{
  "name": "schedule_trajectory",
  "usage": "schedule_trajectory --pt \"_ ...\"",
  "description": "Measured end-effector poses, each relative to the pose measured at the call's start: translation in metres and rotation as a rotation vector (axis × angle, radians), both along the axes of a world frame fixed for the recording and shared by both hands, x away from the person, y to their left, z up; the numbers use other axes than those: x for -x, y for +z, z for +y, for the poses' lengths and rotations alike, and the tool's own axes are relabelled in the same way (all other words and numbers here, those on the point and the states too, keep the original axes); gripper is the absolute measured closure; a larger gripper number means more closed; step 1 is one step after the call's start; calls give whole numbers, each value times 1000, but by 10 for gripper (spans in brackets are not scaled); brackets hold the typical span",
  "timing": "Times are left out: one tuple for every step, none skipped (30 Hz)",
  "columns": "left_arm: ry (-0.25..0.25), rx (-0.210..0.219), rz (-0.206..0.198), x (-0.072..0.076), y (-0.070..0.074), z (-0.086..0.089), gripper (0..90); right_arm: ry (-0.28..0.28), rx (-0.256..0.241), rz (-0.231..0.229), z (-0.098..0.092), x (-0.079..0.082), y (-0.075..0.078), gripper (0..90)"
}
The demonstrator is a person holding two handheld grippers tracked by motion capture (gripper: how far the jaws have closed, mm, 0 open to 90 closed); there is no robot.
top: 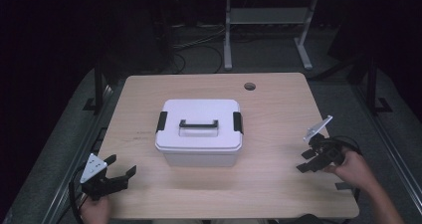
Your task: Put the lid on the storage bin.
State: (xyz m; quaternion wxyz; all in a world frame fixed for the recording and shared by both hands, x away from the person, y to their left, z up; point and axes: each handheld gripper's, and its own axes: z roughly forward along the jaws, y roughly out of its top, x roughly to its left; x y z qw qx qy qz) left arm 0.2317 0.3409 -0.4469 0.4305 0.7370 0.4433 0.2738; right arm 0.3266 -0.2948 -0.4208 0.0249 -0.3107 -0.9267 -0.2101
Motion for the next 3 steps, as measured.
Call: schedule_trajectory --pt "-1 -2 0 0 0 0 150 1 -1 -2 0 1 0 374" --pt "-2 -5 -1 0 0 0 151 3 -3 -8 -1 2 1 374" --pt "0 -6 -1 0 0 0 150 3 -5 -11 0 4 1 373"
